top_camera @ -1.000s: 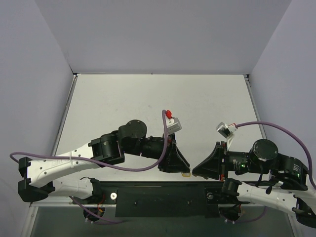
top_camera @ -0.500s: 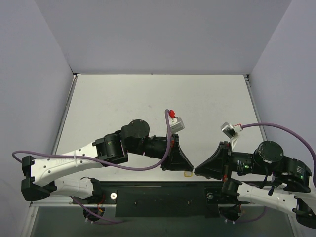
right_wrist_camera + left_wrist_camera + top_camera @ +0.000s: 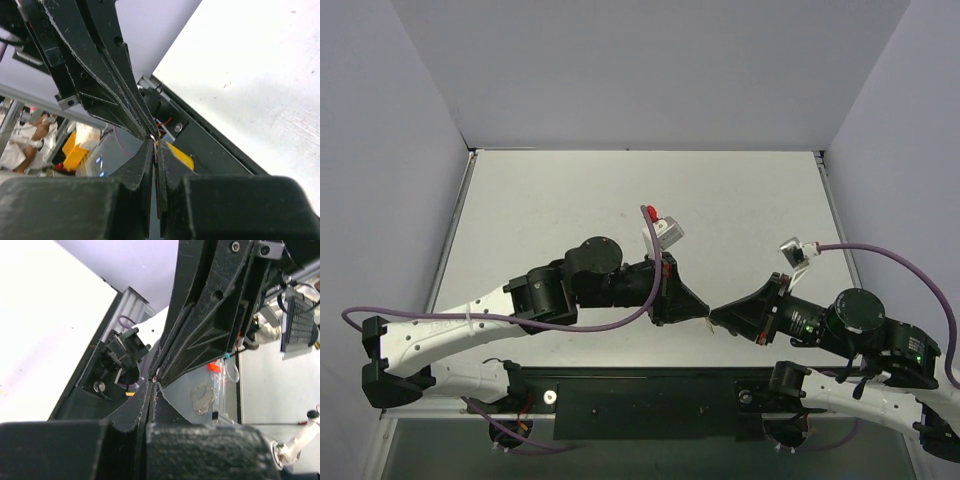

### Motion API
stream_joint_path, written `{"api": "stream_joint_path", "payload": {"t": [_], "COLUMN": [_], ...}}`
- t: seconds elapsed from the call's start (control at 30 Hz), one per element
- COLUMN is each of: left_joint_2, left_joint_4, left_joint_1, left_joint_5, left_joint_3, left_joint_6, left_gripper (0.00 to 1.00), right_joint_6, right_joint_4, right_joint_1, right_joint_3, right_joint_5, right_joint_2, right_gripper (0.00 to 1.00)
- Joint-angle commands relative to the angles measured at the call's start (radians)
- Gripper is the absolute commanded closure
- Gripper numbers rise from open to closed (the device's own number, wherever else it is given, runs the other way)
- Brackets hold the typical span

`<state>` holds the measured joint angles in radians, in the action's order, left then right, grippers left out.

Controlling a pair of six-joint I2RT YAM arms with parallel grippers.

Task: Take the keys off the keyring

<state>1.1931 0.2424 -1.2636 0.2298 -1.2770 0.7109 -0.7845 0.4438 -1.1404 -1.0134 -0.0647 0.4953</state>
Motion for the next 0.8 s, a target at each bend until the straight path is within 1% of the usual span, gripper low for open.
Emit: {"api": "stream_joint_path", "payload": {"t": [0.0, 0.17, 0.37, 0.53, 0.77], "left_joint_2": [0.003, 0.002, -0.006, -0.021, -0.038], "left_joint_4": [-0.066, -0.057, -0.043, -0.025, -0.061], "left_joint_1": [-0.017, -0.007, 0.012, 0.018, 0.023], "left_joint_5": [-0.049, -0.084, -0.124, -0.181, -0.195], "left_joint_3": [-0.091, -0.113, -0.137, -0.143, -0.114], "left_joint_6": [0.047, 0.058, 0.078, 0.108, 0.145], "left_gripper": [1.0, 1.0, 1.0, 1.0, 1.0], "right_joint_6": [-0.015, -0.004, 0.01, 0.004, -0.012], "right_joint_4": [-0.135, -0.168, -0.181, -0.195, -0.217], "right_joint_1": [0.001, 0.002, 0.002, 0.001, 0.001], "right_joint_3": [0.009, -0.025, -0.071, -0.079, -0.073], "right_joint_5": [0.183, 0.244, 0.256, 0.282, 0.286], "right_joint_2": [0.049, 0.08, 0.123, 0.118, 0.112], "right_gripper": [1.0, 1.0, 1.0, 1.0, 1.0]}}
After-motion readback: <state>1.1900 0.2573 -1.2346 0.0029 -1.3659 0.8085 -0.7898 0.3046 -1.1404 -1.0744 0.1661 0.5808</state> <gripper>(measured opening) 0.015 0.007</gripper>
